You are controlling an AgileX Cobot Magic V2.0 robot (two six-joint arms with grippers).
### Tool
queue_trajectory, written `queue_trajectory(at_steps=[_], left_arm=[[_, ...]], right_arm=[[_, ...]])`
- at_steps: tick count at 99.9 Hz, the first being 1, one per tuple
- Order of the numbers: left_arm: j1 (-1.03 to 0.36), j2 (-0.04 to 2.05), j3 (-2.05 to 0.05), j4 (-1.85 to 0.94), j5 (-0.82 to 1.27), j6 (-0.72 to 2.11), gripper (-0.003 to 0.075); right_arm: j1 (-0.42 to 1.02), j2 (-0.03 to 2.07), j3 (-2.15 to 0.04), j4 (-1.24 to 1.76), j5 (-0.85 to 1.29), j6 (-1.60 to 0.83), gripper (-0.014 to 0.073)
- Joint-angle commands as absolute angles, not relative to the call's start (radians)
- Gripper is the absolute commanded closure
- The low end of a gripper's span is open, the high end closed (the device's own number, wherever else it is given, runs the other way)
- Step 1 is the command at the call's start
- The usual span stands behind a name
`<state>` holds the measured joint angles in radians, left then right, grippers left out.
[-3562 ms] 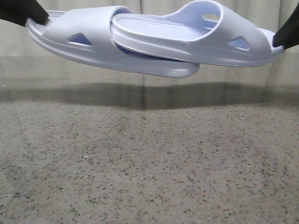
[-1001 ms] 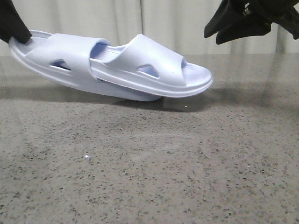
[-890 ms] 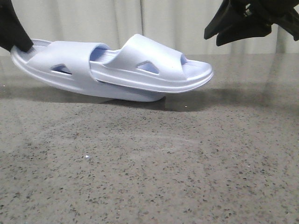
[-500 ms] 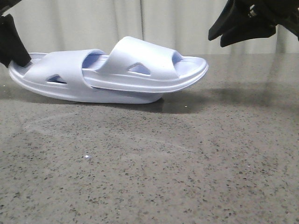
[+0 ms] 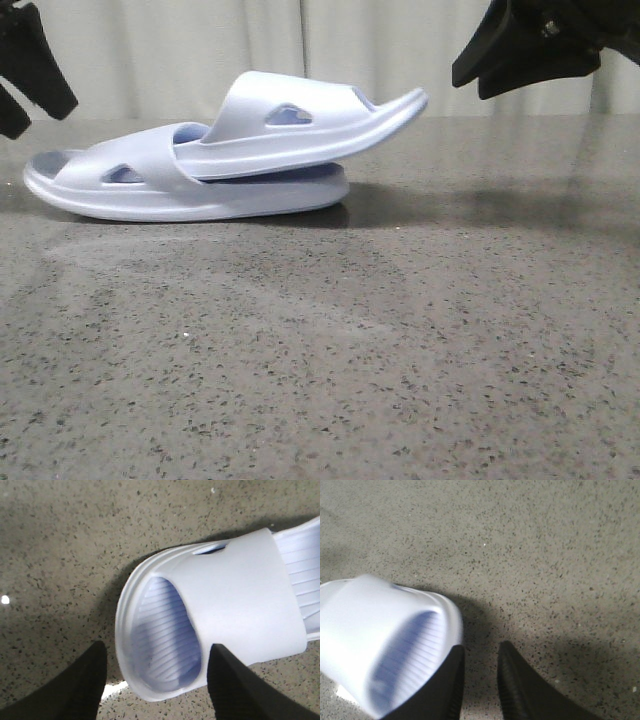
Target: Insert blue slippers together front up
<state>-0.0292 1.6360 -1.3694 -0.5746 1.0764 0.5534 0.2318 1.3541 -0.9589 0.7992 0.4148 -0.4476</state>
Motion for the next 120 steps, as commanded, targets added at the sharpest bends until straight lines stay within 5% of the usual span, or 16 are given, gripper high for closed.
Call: queue_trajectory(at_steps=[1,17,28,74,120], left_arm=[[-0.034,1.548,-1.395,-0.603,1.049,0.556,0.0422],[-0.034,1.453,-1.372,-0.603,0.988,0.575,0.0706],[-0.034,1.362,-1.308,-0.603,0.89,0.589,0.0705],[-0.034,0.811,-0.672,-0.744,0.341,0.765,0.0705],[-0.034,0.427,-0.366,-0.879,0.283,0.786,0.0705]], right_arm=[[0.225,1.292,-0.992,0.787,0.394,-0.458,0.0476],[0.225,1.257,-0.976,0.779,0.419,-0.458,0.058],[0.225,1.228,-0.94,0.762,0.419,-0.459,0.0702],[0.257,0.956,-0.631,0.75,0.247,-0.515,0.0701],[0.475,0.734,-0.328,0.765,0.0,-0.515,0.07]])
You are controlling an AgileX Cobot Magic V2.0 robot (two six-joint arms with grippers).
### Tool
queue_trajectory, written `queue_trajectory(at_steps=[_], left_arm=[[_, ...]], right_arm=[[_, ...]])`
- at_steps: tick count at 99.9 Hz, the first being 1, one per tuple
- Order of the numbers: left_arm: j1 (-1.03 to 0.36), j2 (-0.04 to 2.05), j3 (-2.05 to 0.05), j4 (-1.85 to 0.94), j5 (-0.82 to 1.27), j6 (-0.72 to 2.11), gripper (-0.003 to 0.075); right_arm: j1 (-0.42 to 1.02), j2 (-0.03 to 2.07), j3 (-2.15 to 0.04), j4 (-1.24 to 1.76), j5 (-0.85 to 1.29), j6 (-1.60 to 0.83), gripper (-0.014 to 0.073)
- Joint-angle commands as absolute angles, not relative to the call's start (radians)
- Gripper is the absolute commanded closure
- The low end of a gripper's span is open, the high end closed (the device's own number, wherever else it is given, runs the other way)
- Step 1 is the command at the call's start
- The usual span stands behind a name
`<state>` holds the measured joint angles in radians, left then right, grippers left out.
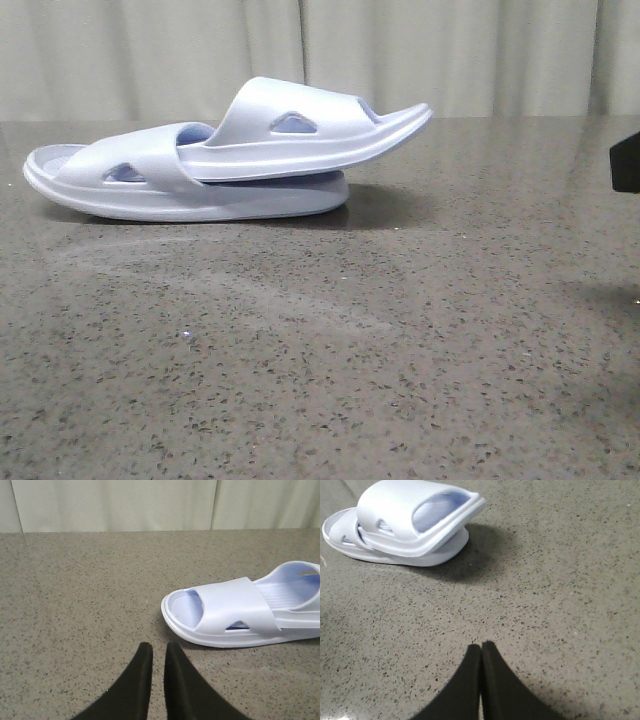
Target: Insert blue slippers together front up
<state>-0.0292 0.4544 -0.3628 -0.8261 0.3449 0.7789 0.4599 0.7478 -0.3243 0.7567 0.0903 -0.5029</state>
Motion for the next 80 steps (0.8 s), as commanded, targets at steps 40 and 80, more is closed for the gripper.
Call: queue_trajectory(at_steps=[40,80], left_arm=[[-0.034,0.409,-0.361,-0.898,0.264,0.786,0.0705],[-0.034,0.409,-0.361,-0.915,0.264,0.786,0.0705]], right_arm=[[0.475,0.734,-0.305,0.765,-0.023,-0.515,0.0701],[0.475,0.734,-0.305,0.765,-0.017,-0.515,0.0701]])
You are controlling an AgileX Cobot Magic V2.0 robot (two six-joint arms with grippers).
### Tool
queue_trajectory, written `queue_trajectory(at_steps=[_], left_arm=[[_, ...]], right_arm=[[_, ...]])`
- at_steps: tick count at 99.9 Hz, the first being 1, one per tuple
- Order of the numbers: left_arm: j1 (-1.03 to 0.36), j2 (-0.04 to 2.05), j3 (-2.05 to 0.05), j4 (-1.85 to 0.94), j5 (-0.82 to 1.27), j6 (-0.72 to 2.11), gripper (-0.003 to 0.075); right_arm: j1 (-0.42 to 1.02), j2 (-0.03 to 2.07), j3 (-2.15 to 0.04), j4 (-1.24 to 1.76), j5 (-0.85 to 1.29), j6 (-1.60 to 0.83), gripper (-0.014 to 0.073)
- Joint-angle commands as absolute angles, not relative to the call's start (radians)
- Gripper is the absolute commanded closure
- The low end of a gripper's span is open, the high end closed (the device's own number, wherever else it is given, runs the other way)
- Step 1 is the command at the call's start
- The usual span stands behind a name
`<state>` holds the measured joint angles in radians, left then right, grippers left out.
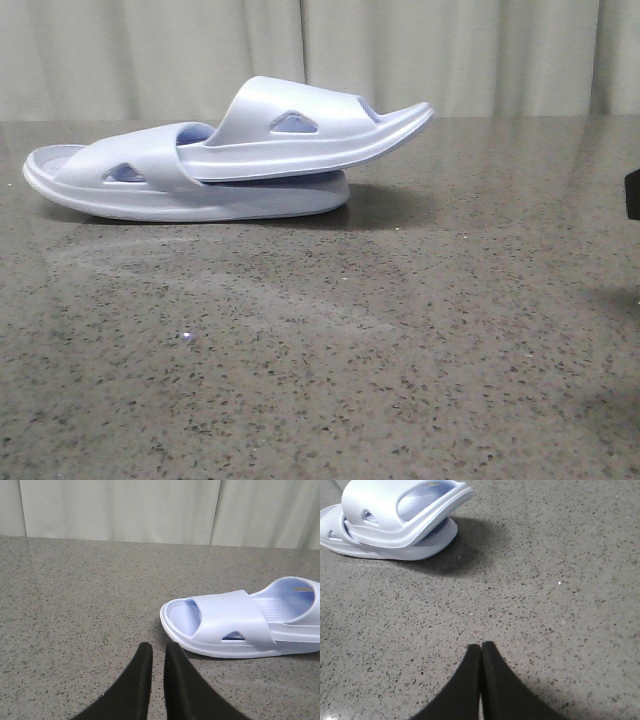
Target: Insert blue slippers together front up
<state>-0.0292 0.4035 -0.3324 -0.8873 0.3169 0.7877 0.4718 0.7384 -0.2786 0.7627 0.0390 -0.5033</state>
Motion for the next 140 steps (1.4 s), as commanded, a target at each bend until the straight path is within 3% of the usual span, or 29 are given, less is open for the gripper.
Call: queue_trajectory(at_steps=[1,71,96,119,140], left_arm=[[-0.034,0.409,-0.361,-0.915,0.264,0.786,0.0705],[-0.034,0.409,-0.34,-0.876,0.226,0.786,0.0705],[-0.034,0.262,-0.191,-0.262,0.094,0.242,0.0705],[-0.034,0.074,-0.016,-0.017,0.023,0.043,0.0705],[-0.032,0.037,0.013,0.0,0.063,0.007,0.0705]], right_arm=[[0.475,0.734,-0.305,0.765,-0.017,-0.515,0.0701],[0.475,0.734,-0.305,0.765,-0.017,-0.515,0.0701],[0.475,0.734,-0.305,0.765,-0.017,-0.515,0.0701],[0.475,0.734,-0.305,0.765,-0.017,-0.515,0.0701],[0.475,0.734,-0.305,0.765,-0.017,-0.515,0.0701]])
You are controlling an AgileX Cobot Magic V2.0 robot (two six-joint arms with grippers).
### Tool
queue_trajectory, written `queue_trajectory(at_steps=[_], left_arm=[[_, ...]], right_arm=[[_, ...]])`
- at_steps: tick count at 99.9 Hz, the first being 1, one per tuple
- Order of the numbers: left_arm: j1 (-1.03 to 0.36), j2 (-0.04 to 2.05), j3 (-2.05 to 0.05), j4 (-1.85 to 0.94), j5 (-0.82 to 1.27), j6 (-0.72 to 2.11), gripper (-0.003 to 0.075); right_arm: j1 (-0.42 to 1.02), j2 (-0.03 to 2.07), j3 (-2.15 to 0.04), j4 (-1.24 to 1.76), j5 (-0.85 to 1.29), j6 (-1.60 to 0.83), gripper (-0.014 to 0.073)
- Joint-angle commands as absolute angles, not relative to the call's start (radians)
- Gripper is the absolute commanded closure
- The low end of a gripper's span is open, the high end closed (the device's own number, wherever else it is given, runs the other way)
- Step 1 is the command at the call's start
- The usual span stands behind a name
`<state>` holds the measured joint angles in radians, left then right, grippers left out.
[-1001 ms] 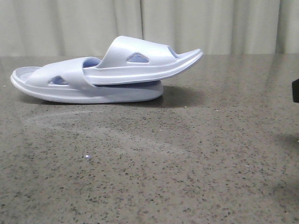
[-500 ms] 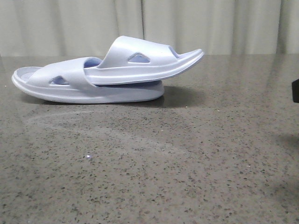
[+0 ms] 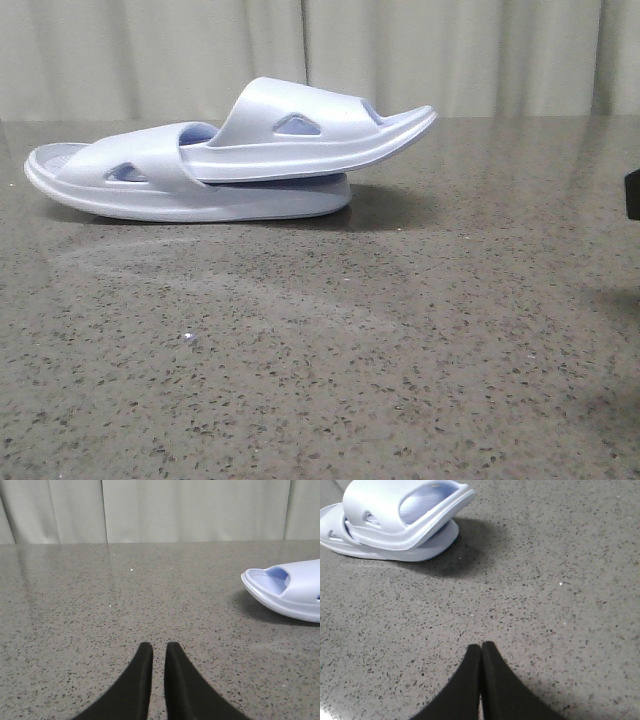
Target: Insert blue slippers together front up
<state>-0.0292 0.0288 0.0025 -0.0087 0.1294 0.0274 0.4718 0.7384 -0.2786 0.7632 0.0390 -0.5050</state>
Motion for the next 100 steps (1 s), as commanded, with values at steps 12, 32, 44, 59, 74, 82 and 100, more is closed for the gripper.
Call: queue_trajectory(at_steps=[12,32,44,59,74,82,100], left_arm=[[-0.032,0.037,0.013,-0.089,0.068,0.0,0.0704],[-0.032,0.037,0.013,-0.113,0.071,0.0,0.0705],[-0.032,0.037,0.013,-0.113,0.071,0.0,0.0705],[-0.032,0.037,0.013,-0.113,0.071,0.0,0.0705],[-0.032,0.037,0.013,-0.113,0.071,0.0,0.0705],[-0.032,0.037,0.013,-0.113,0.071,0.0,0.0705],[-0.032,0.037,0.013,-0.113,0.071,0.0,0.0705]], right_arm=[[0.475,0.734,-0.305,0.765,-0.017,-0.515,0.0701],[0.475,0.734,-0.305,0.765,-0.017,-0.515,0.0701],[0.475,0.734,-0.305,0.765,-0.017,-0.515,0.0701],[0.475,0.734,-0.305,0.765,-0.017,-0.515,0.0701],[0.475,0.734,-0.305,0.765,-0.017,-0.515,0.0701],[0.475,0.734,-0.305,0.765,-0.017,-0.515,0.0701],[0.473,0.72,-0.29,0.72,-0.106,-0.515,0.0701]])
